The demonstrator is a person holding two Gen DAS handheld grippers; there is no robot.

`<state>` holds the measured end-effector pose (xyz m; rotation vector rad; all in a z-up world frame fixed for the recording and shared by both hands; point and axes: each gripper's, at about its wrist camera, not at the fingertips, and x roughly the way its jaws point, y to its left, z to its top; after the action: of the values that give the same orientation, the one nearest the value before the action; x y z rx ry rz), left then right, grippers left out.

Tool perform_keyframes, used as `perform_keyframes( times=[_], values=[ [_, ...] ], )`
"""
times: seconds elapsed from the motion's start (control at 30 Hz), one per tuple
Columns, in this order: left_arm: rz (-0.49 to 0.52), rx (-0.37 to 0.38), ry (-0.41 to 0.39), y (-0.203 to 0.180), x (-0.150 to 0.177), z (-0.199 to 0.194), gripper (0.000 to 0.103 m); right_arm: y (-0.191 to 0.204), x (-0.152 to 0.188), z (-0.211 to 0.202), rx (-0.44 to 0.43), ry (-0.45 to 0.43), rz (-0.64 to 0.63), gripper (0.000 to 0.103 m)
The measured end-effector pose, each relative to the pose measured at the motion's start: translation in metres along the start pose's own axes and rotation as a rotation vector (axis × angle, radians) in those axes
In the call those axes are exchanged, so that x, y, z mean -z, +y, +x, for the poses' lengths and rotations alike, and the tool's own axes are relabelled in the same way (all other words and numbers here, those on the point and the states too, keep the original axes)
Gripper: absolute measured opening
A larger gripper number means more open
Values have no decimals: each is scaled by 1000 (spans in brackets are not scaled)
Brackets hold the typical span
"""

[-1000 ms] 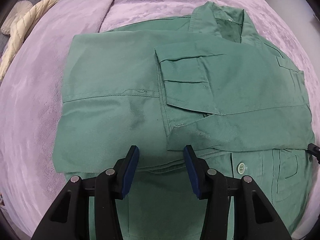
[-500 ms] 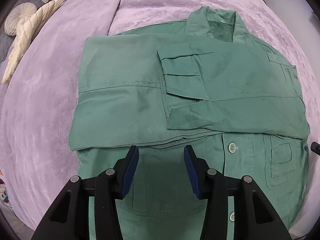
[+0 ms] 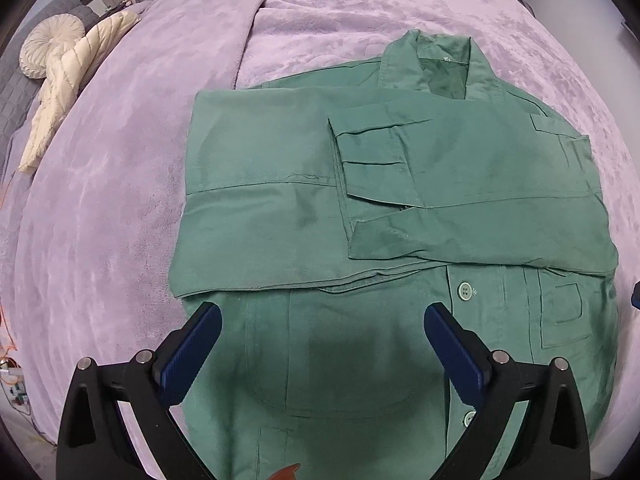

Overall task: Fold small clothes
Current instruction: 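Open the right gripper and withdraw both tools above the shirt, then grasp the shirt hem with the left gripper while the right gripper grasps it too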

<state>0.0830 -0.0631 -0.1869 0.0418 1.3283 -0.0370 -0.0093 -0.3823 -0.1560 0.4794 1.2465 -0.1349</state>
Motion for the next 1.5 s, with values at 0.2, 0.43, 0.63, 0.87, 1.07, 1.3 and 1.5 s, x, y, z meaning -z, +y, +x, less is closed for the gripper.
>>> perform_keyframes(
  times=[0.2, 0.43, 0.63, 0.87, 1.07, 1.3, 1.5],
  values=[
    [-43, -1, 27, 6, 2, -1, 102, 20, 6, -7, 60, -46, -96, 86],
    [-24, -36, 24, -1, 16, -14, 102, 23, 12, -9, -36, -21, -135, 103],
    [-98, -45, 35, -3, 45, -29, 101, 14, 12, 4, -137, 92, -139, 103],
    [-201, -41, 74, -1, 94, -40, 102, 16, 20, 7, -213, 189, -216, 103],
    [-207, -24, 97, 11, 133, -38, 102, 7, 43, 9, -241, 221, -180, 103],
    [-228, 14, 138, 52, 200, -22, 102, -18, 94, -7, -203, 177, -130, 103],
    [-266, 50, 158, 78, 255, -20, 102, -64, 156, -18, -155, 172, -33, 103]
  ],
)
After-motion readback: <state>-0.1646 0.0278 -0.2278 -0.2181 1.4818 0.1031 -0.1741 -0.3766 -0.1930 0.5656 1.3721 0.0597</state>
